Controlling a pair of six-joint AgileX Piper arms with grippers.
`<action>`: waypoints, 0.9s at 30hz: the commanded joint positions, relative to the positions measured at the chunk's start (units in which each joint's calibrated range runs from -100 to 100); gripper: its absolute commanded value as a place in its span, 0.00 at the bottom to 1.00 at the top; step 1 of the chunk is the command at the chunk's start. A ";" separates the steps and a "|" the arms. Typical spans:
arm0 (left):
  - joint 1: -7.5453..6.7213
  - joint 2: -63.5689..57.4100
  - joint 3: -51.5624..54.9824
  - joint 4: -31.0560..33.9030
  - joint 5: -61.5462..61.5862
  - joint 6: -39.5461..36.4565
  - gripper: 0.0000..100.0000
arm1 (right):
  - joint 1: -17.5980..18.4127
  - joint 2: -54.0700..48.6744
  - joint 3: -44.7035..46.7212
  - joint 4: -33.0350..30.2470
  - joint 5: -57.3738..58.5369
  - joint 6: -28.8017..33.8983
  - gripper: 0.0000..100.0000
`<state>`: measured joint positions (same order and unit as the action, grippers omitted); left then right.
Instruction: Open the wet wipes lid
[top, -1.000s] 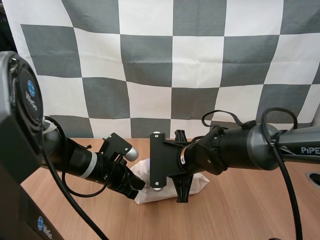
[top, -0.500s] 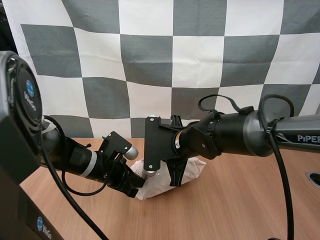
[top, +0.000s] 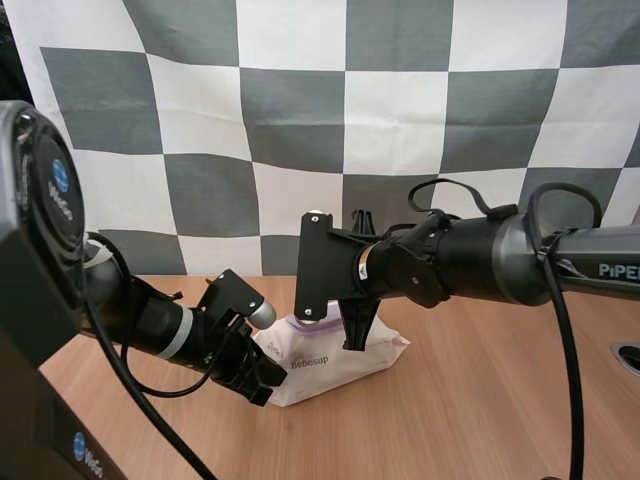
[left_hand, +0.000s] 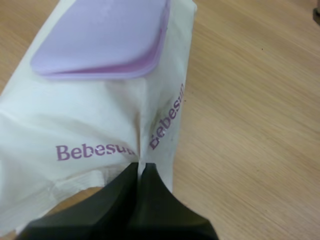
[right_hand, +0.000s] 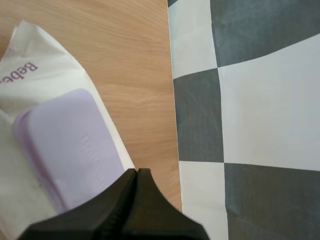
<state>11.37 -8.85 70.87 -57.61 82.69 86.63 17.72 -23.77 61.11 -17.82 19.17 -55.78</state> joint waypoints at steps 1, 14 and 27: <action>-0.01 0.01 -0.07 -0.38 0.41 -0.04 0.00 | 0.02 0.62 0.14 0.03 0.01 -0.11 0.00; -0.01 0.01 -0.07 -0.68 -3.42 -0.04 0.00 | 0.02 -2.53 -2.65 -1.39 31.67 1.04 0.00; -0.01 0.01 -0.07 -0.70 -3.26 -0.04 0.00 | 0.12 -3.79 1.66 7.25 34.14 2.06 0.00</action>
<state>11.37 -8.85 70.87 -58.27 79.29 86.63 17.80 -27.79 62.10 -10.91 60.01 -53.51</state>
